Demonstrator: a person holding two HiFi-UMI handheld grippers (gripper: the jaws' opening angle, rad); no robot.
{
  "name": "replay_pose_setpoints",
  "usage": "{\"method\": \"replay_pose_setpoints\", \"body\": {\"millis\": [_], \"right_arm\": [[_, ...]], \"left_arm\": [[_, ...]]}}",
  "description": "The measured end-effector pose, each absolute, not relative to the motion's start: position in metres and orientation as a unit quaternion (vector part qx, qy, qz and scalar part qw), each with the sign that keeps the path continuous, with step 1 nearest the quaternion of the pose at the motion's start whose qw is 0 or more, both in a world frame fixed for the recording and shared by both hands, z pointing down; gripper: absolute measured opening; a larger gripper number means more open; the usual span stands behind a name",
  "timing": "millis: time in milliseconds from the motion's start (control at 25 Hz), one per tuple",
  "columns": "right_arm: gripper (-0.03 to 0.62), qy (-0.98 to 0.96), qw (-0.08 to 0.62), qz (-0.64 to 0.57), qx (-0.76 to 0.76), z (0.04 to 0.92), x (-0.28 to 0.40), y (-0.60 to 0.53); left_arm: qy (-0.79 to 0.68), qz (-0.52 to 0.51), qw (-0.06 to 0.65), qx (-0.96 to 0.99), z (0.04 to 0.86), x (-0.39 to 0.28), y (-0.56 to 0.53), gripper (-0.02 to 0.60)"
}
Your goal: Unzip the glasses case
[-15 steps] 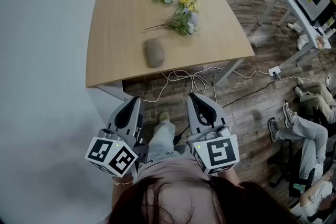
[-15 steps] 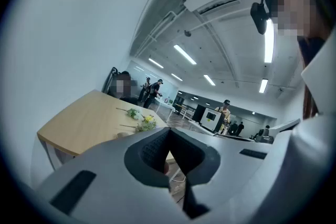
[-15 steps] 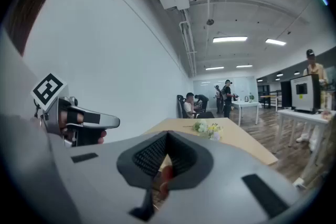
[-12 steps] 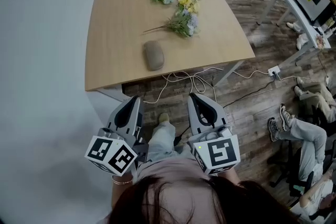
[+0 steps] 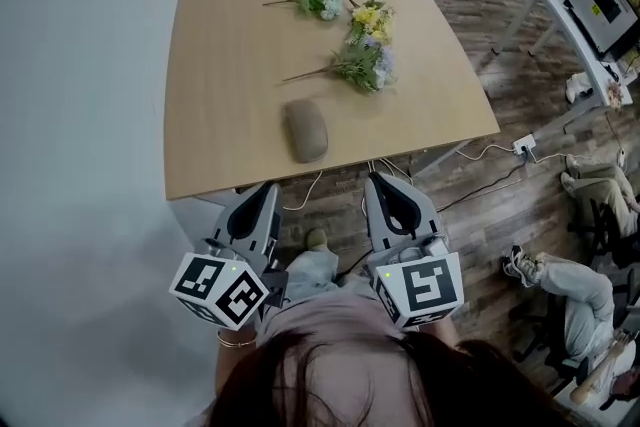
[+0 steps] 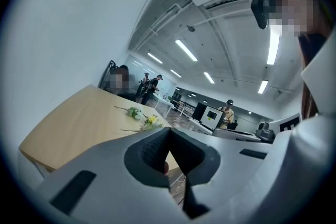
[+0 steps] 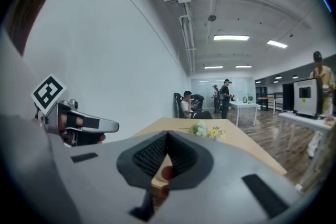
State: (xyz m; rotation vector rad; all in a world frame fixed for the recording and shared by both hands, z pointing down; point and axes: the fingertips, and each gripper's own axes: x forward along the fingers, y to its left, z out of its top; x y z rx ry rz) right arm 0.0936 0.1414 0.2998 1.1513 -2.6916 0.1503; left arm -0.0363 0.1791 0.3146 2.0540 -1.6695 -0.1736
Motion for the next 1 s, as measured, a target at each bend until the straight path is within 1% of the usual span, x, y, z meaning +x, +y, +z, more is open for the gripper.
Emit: {"method": "replay_pose_setpoints", "body": {"millis": [120, 320, 480, 680, 1000], "right_arm": [[0.014, -0.911, 0.103, 0.056, 0.396, 0.301, 0.076, 0.124], [0.014, -0.903, 0.077, 0.060, 0.418, 0.293, 0.058, 0.097], [0.014, -0.900, 0.078, 0.064, 0.424, 0.292, 0.046, 0.086], [0.014, -0.895, 0.091, 0.071, 0.430, 0.300, 0.039, 0.077], [0.014, -0.889, 0.093, 0.084, 0.440, 0.306, 0.045, 0.061]], "left_arm": [[-0.602, -0.065, 0.255, 0.754, 0.322, -0.053, 0.164, -0.011], [-0.591, -0.072, 0.267, 0.758, 0.328, -0.075, 0.139, -0.011], [-0.580, -0.086, 0.282, 0.759, 0.332, -0.088, 0.125, -0.011], [-0.563, -0.084, 0.293, 0.768, 0.341, -0.093, 0.111, -0.011], [-0.546, -0.066, 0.326, 0.769, 0.367, -0.085, 0.094, -0.011]]}}
